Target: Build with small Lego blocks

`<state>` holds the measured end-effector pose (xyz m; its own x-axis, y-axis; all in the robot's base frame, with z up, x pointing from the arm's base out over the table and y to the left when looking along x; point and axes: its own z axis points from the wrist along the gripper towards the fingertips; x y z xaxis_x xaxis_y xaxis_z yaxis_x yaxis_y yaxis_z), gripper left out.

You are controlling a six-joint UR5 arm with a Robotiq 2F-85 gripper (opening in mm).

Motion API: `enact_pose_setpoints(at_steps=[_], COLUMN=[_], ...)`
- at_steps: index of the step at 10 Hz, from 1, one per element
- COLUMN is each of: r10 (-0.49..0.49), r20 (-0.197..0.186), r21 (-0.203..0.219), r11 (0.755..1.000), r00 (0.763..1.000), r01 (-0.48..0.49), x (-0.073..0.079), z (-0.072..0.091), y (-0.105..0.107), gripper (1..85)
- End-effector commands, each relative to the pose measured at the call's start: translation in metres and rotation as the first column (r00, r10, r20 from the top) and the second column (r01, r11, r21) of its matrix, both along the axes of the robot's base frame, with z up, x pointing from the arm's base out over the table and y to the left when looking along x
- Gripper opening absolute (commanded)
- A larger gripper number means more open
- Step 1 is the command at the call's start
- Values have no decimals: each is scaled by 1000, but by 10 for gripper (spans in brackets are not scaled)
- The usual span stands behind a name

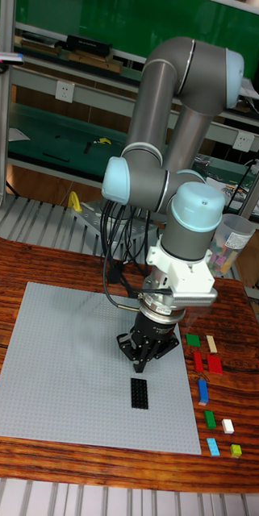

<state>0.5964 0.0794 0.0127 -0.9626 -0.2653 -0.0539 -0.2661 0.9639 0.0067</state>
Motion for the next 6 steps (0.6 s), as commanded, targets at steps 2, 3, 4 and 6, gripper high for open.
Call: enact_pose_setpoints(at_steps=[2,3,4,6], r10=[-22,-20,-21,-14], r20=[5,9,20,27], r21=[6,21,32,-1], r11=[1000,1000,999,1000], r00=[1000,1000,1000,1000], r01=[22,20,20,14], x=[0,1,4,6], z=[3,3,4,3], y=[-1,3,6,-3], gripper=[13,13,13,13])
